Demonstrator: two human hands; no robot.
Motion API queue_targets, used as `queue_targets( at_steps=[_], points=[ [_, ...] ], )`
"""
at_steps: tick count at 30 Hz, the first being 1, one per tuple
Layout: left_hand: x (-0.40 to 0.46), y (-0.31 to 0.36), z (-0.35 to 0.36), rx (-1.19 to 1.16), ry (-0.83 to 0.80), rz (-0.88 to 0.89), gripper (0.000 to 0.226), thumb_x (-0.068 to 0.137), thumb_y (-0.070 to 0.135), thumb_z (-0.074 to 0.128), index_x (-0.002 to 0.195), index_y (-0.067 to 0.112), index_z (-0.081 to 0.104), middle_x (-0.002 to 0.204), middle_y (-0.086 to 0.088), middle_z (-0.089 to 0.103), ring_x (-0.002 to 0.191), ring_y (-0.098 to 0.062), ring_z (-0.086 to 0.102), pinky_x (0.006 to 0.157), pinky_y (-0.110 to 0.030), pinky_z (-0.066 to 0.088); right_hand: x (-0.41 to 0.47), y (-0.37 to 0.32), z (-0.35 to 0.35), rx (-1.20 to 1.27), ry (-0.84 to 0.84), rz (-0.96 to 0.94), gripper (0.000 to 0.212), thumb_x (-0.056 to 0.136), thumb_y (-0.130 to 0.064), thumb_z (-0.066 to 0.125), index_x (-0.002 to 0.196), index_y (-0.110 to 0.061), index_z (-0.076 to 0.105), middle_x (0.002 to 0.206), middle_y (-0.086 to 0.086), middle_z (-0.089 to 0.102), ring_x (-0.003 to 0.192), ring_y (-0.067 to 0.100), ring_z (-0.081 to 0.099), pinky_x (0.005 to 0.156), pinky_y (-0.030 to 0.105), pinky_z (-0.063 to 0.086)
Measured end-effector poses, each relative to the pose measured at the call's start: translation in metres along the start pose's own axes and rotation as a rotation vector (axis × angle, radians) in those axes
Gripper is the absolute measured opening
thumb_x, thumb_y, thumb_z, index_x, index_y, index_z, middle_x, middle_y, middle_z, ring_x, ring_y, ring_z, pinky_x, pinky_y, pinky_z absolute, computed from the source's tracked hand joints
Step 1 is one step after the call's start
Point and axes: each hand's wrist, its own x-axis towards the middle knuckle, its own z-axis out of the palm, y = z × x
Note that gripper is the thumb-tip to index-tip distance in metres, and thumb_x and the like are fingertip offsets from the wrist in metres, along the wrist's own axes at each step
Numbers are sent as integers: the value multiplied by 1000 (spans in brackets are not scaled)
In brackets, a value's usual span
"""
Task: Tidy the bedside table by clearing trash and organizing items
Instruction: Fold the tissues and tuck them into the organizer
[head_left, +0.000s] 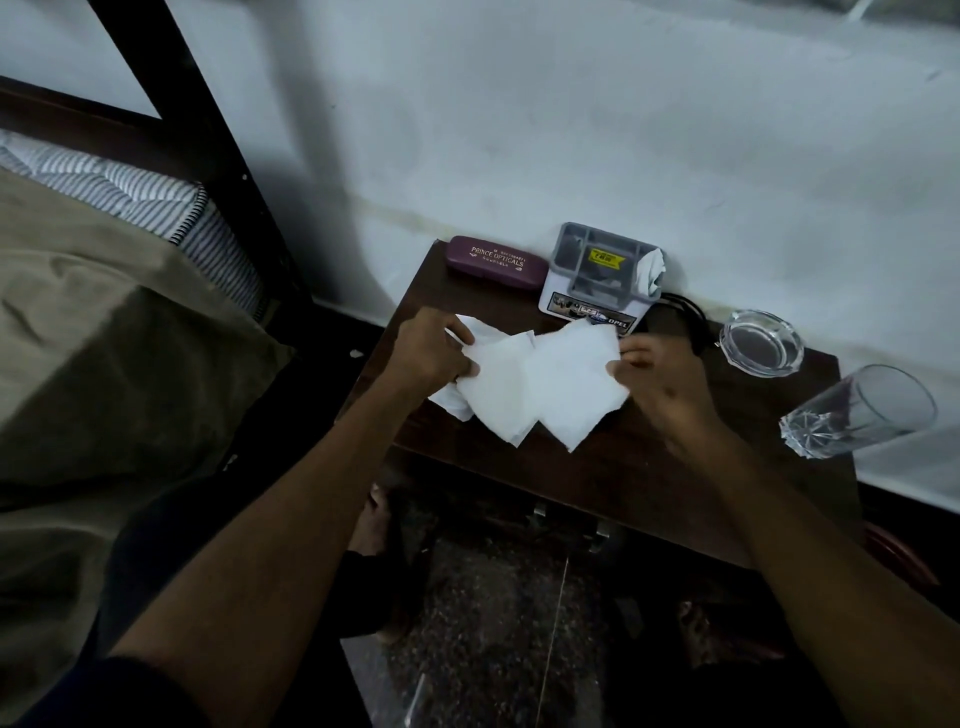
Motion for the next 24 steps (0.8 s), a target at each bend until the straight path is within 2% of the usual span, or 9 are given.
queue_targets(
  at_steps=[2,5,8,10,14,17,19,21,24],
  points=[
    [0,0,0,12,-1,8,31,66,2,93,93,11,80,92,-15,78,84,-29,75,85,-43,64,-4,1,-11,374,-2,165,23,94,-3,70,117,-3,71,102,8,75,93,23,71,77,29,55],
    [0,0,0,15,-4,10,31,69,-1,90,97,9,80,92,-17,78,75,-26,71,78,-37,63,-8,-1,-24,902,-84,292,32,97,1,65,128,1,64,124,14,74,116,26,71,96,37,60],
    [0,2,2,-10,5,4,29,72,-1,89,99,9,80,95,-18,76,80,-26,70,81,-37,62,-10,-5,-18,1088,-122,319,23,98,5,60,119,-2,67,119,10,76,110,20,74,86,31,63],
    [0,2,3,-34,-2,-13,28,75,1,88,101,9,79,95,-17,75,83,-27,70,81,-37,62,-10,-5,-2,1033,-154,330,19,97,6,60,109,-5,69,109,7,78,102,18,75,83,31,63],
    [-2,0,4,-116,-20,-52,24,79,1,83,98,13,77,96,-13,73,86,-26,71,74,-36,61,-10,-8,35,700,-214,322,20,95,6,64,111,-4,69,105,13,73,98,25,70,78,32,62],
    [-3,-2,6,-186,11,-120,22,79,-3,70,87,17,75,92,-10,73,83,-25,71,71,-35,61,-11,-9,65,480,-103,410,28,89,5,68,115,-2,68,100,16,72,80,22,68,69,32,61],
    [-4,-5,10,-284,17,-208,20,78,-4,66,86,12,75,91,-15,75,81,-29,74,78,-46,66,-14,-9,81,336,10,436,26,83,-2,71,108,-9,70,106,15,75,85,23,72,78,43,64],
    [-6,-5,12,-351,26,-238,16,81,0,62,90,3,75,95,-20,76,83,-30,73,82,-54,65,-22,-15,91,161,76,363,26,80,-11,73,106,-11,70,103,11,75,92,30,73,85,48,62],
    [-7,1,15,-365,66,-240,27,91,22,66,94,-5,71,99,-20,75,91,-32,72,84,-51,62,-37,-25,98,33,116,238,28,81,-12,70,109,-7,66,102,12,74,95,34,71,85,47,59]
  ],
)
